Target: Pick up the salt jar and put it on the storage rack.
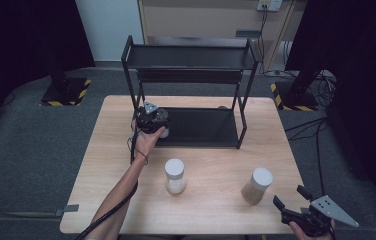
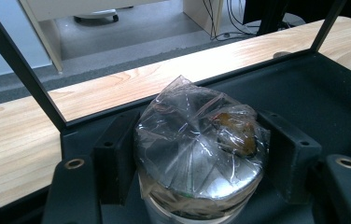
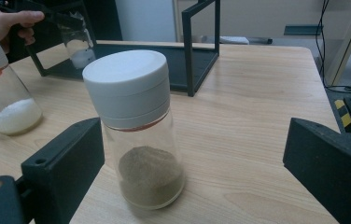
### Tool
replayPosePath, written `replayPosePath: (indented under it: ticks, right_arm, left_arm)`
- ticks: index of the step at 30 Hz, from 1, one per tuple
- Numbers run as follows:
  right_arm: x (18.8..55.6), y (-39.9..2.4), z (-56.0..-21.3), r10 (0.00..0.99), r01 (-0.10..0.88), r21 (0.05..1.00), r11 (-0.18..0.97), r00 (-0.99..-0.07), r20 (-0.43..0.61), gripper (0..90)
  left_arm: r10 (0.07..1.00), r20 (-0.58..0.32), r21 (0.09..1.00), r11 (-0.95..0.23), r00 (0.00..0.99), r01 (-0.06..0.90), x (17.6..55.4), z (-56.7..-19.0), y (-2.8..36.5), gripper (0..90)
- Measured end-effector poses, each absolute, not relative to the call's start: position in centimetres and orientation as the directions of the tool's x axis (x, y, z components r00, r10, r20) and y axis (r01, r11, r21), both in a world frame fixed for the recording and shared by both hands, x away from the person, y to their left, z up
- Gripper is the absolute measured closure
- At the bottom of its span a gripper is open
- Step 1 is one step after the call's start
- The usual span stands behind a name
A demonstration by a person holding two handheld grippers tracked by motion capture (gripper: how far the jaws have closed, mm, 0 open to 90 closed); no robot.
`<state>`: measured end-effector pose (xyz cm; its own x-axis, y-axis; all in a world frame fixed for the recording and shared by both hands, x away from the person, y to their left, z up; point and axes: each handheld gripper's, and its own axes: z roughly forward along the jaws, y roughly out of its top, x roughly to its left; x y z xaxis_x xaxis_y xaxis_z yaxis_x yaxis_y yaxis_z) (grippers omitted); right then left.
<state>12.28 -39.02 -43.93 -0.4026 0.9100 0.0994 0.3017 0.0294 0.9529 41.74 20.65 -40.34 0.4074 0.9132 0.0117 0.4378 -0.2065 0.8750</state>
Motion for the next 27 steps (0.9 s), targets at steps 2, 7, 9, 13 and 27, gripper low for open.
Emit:
replayPosePath:
  ticks: [2, 7, 9, 13, 27]
  right_arm:
    - [12.3, -39.0, -43.9, 0.91, 0.301, 0.953, 0.029, -0.403, 0.099, 5.4]
    - [12.3, -39.0, -43.9, 0.91, 0.3, 0.953, 0.029, -0.403, 0.099, 5.4]
    - [12.2, -39.0, -43.9, 0.91, 0.3, 0.954, 0.028, -0.402, 0.099, 5.4]
    - [12.2, -39.0, -43.9, 0.91, 0.298, 0.954, 0.027, -0.402, 0.1, 5.4]
    - [12.2, -39.0, -43.9, 0.91, 0.297, 0.955, 0.029, -0.403, 0.098, 5.3]
  left_arm:
    - [0.912, 0.014, 0.875, -0.209, 0.41, 0.436, 41.8, -40.4, 20.7, 33.3]
    - [0.912, 0.039, 0.884, -0.221, 0.408, 0.411, 41.6, -40.2, 20.5, 24.0]
    - [0.908, 0.034, 0.888, -0.219, 0.417, 0.405, 41.7, -39.9, 20.6, 19.9]
    - [0.897, 0.023, 0.887, -0.222, 0.441, 0.405, 42.0, -39.0, 20.9, 13.7]
    - [0.869, 0.022, 0.904, -0.228, 0.494, 0.362, 40.8, -35.6, 21.6, 4.9]
